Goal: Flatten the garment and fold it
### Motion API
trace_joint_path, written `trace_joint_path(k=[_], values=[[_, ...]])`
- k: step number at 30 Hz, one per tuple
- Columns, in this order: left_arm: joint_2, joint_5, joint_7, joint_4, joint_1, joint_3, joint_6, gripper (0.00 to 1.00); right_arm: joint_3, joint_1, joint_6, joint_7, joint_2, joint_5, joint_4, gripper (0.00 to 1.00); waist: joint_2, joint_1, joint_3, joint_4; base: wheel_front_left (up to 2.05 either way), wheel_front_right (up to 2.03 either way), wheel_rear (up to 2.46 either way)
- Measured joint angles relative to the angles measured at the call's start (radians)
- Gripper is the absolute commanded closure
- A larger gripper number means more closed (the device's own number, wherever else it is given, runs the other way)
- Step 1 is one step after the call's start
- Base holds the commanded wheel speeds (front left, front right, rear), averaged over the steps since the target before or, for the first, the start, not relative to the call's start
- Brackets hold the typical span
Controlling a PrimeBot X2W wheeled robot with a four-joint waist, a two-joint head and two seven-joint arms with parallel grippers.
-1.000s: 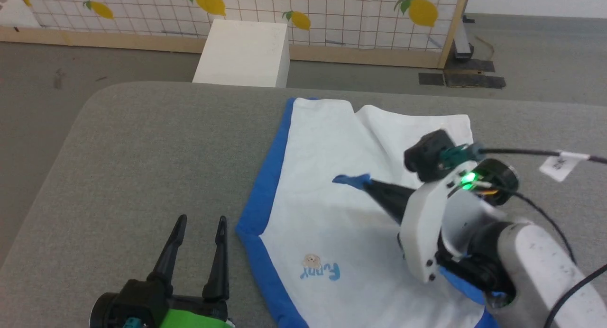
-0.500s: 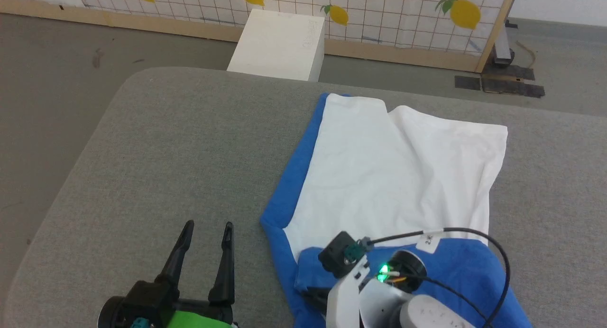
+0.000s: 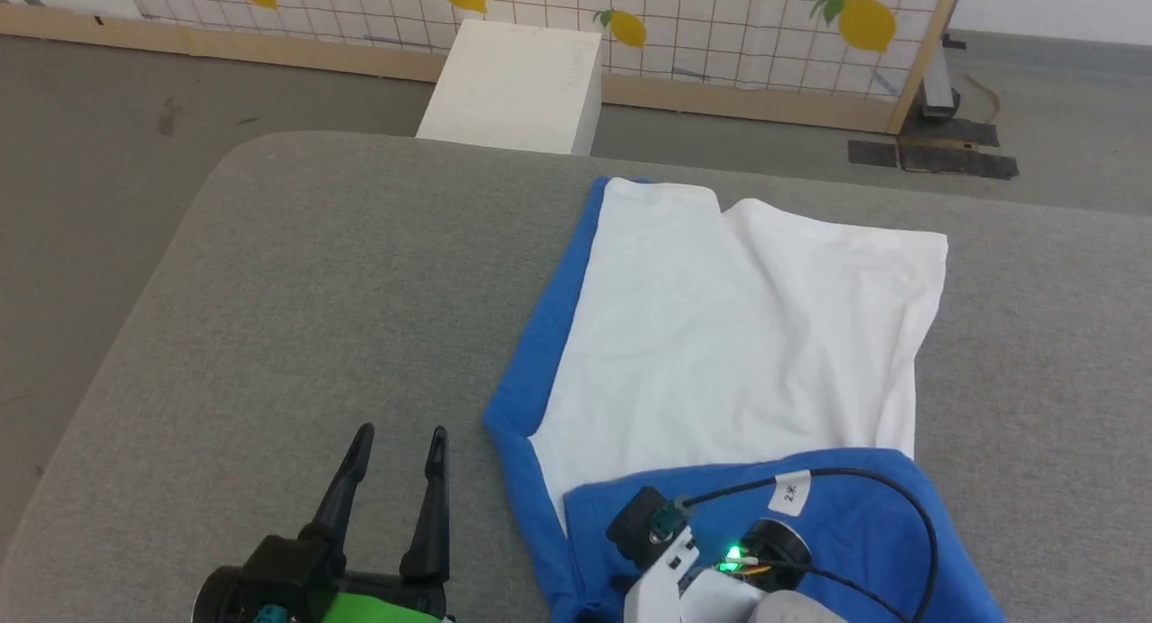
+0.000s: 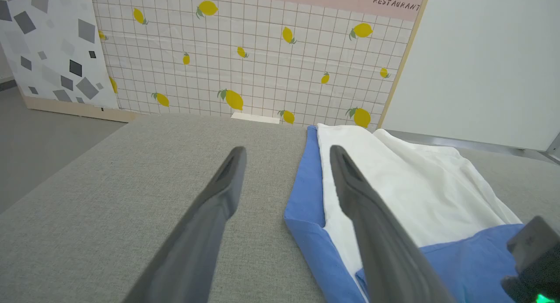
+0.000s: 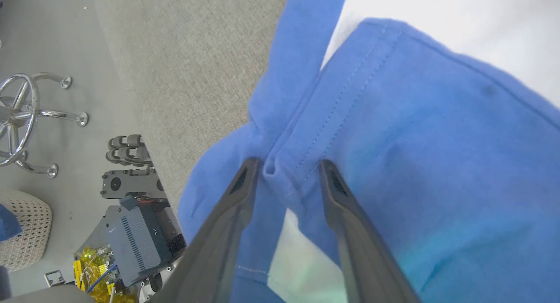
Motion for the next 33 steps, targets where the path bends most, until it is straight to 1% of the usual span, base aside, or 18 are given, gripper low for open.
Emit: trace_joint_path(k=[3,7,10,13,17,19,23,26,30,33], values=[[0.000,0.000,-0.001,0.002,0.000,0.002,0.000,0.00,-0.013,-0.004,0.000,-0.002,0.003,0.036,-0.028,0.00,0.0000,0.0000,0.001,-0.013,0.00,0.00,0.00],[0.001,-0.001,-0.001,0.001,0.000,0.005,0.000,0.00,-0.067,-0.019,0.000,-0.004,-0.006,0.089,-0.119,0.00,0.0000,0.0000,-0.002,-0.034,0.00,0.00,0.00],[0.004,-0.001,-0.001,0.000,0.000,0.007,0.002,0.00,-0.136,-0.019,0.000,-0.008,-0.030,0.099,-0.206,0.00,0.0000,0.0000,-0.004,-0.050,0.00,0.00,0.00],[0.005,-0.001,-0.001,-0.004,0.000,0.007,0.002,0.00,-0.253,-0.005,0.000,-0.033,-0.045,0.096,-0.296,0.00,0.0000,0.0000,-0.007,-0.065,0.00,0.00,0.00],[0.008,-0.001,-0.001,-0.013,0.000,0.007,0.006,0.00,-0.449,0.059,0.000,-0.122,-0.033,0.012,-0.412,0.00,0.0000,0.0000,-0.006,-0.083,0.00,0.00,0.00],[0.008,-0.001,-0.001,-0.016,0.000,0.007,0.010,0.00,-0.554,0.107,0.000,-0.166,-0.002,-0.026,-0.468,0.00,0.0000,0.0000,-0.005,-0.093,0.00,0.00,0.00],[0.010,0.004,-0.001,-0.017,-0.001,0.003,0.012,0.00,-0.694,0.196,0.000,-0.253,0.037,-0.131,-0.564,0.00,0.0000,0.0000,-0.002,-0.113,0.00,0.00,0.00],[0.009,0.005,-0.001,-0.017,-0.001,0.002,0.018,0.00,-0.815,0.284,0.000,-0.357,0.058,-0.194,-0.633,0.00,0.0000,0.0000,0.000,-0.129,0.00,0.00,0.00],[0.007,0.010,-0.002,-0.018,-0.001,0.008,0.031,0.00,-0.918,0.398,0.000,-0.512,0.060,-0.177,-0.653,0.00,0.0000,0.0000,0.004,-0.150,0.00,0.00,0.00],[0.002,0.010,-0.004,-0.020,0.000,0.022,0.038,0.00,-0.945,0.466,0.000,-0.612,0.061,-0.149,-0.619,0.00,0.0000,0.0000,0.010,-0.171,0.00,0.00,0.00]])
